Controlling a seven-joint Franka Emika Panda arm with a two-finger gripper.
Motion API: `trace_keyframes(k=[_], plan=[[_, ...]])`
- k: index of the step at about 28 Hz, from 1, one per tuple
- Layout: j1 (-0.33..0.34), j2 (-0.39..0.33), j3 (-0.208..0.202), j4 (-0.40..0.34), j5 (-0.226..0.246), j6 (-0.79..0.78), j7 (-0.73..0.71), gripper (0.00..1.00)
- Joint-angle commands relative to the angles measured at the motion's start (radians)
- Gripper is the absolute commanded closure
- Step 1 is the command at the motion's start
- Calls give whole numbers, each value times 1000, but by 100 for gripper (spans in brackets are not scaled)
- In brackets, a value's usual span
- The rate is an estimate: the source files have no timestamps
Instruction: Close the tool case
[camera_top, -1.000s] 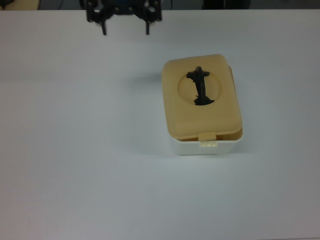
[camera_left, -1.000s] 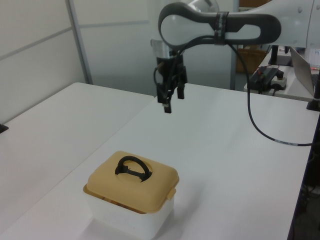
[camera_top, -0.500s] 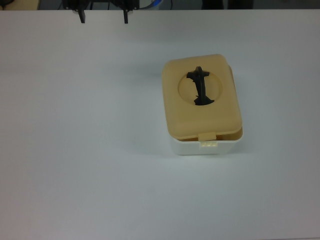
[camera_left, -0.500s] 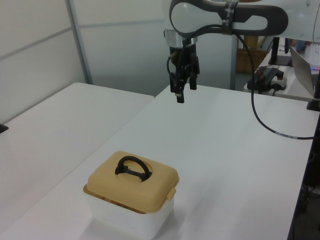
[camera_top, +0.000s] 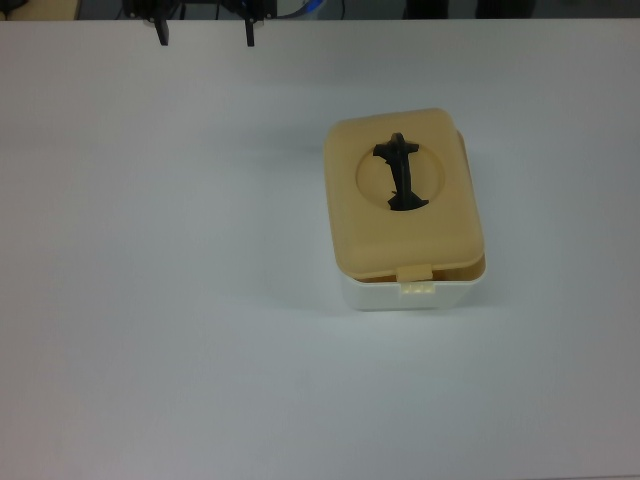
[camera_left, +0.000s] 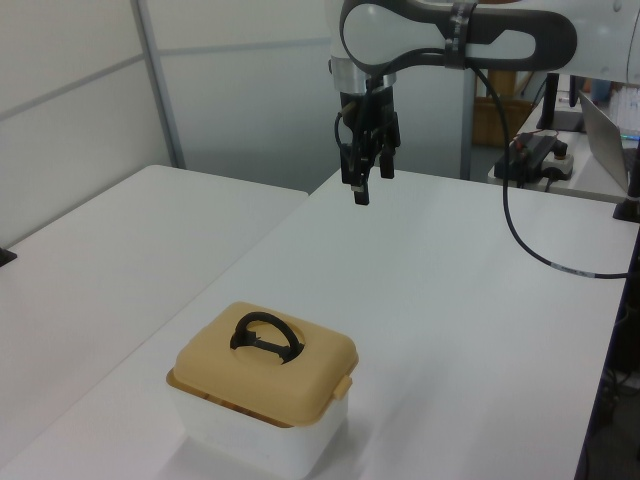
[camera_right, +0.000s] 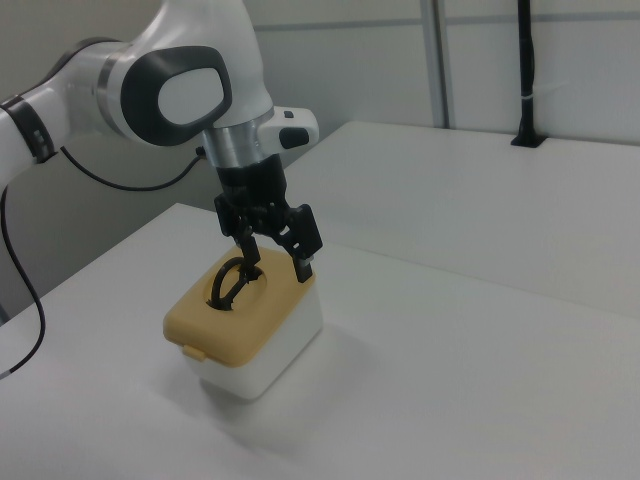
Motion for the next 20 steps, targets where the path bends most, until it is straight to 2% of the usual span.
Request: trace_keyframes(k=[1,8,20], plan=[[7,-18,-9,-9,-9,-17,-8,0],[8,-12,-2,-9,-33,-8,3,0],[22,-14,3,-7,-32,-6,6,0]])
